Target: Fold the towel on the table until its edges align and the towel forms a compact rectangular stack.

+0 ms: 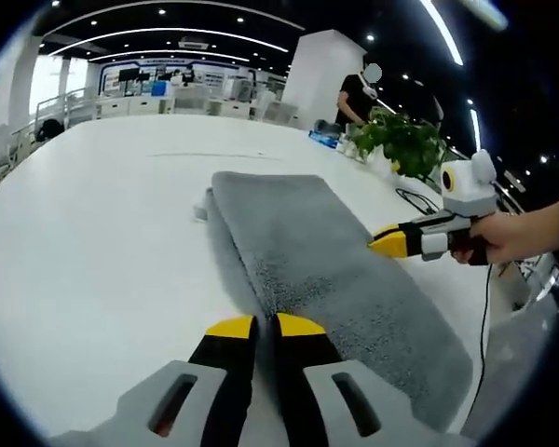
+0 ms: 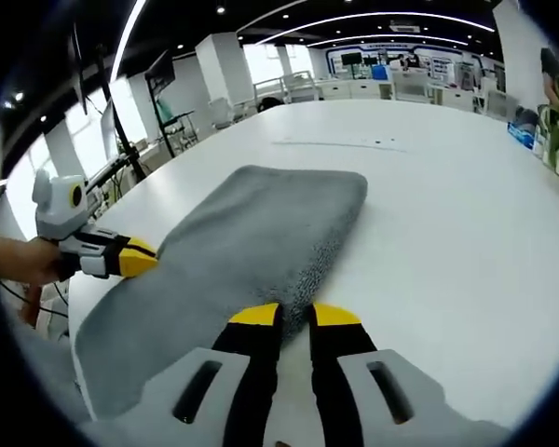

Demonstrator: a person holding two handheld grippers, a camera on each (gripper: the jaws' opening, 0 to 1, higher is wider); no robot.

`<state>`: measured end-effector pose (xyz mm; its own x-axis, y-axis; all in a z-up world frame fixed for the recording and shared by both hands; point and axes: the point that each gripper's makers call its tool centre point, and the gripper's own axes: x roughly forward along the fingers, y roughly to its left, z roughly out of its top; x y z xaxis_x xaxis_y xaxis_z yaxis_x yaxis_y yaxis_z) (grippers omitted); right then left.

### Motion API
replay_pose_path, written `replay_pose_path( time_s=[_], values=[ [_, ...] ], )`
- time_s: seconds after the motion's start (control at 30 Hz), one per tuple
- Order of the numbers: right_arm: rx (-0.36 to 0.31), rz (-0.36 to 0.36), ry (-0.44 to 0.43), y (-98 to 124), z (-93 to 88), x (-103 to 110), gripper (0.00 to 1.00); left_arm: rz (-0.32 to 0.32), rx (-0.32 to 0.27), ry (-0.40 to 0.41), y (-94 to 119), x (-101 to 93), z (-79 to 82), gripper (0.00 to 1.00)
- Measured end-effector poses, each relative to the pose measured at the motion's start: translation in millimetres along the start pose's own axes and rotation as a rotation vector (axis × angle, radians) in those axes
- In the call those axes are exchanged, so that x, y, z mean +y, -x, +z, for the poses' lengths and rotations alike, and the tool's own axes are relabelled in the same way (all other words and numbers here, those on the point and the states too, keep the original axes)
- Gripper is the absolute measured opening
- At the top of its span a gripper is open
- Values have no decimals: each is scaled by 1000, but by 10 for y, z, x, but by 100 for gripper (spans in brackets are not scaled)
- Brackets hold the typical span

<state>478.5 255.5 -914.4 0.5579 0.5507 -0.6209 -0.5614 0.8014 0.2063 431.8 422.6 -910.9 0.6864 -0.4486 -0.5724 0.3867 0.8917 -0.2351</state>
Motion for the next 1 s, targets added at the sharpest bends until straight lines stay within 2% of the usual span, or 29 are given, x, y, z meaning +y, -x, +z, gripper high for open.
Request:
replay_pose_path(
  time_s=[0.17, 0.37, 0.5, 0.57, 0.63, 0.67, 0.7, 0.83, 0.9, 1.0],
  values=[
    [-7, -31, -22, 143, -84, -131, 10, -16, -7, -43, -70, -194, -18, 7],
    [-14, -49, -19, 141, -78, -106, 9, -17, 8, -75, -79, -196, -12, 7],
    [7, -49, 29, 133, -56, -99, 9, -29, 19, -40, -71, -182, -1, 10],
    [16, -48, 32, 146, -42, -106, 10, -22, 17, -36, -49, -168, 12, 13],
    [4, -101, 125, 196, 22, -165, 14, 14, 11, -16, -4, -122, 40, 18],
    [13, -108, 189, 218, 34, -155, 17, 17, 10, -14, 11, -122, 53, 21],
    [13, -107, 211, 237, 43, -128, 18, 20, 6, -14, 38, -134, 73, 22],
    [-11, -80, 198, 320, 64, -48, 18, 13, -20, -34, 90, -191, 160, 25],
    [-14, -68, 193, 366, 44, -34, 19, -28, -34, -85, 114, -288, 231, 30],
    [-10, -55, 187, 443, -23, 13, 20, -52, -34, -170, 172, -390, 256, 39]
  ],
)
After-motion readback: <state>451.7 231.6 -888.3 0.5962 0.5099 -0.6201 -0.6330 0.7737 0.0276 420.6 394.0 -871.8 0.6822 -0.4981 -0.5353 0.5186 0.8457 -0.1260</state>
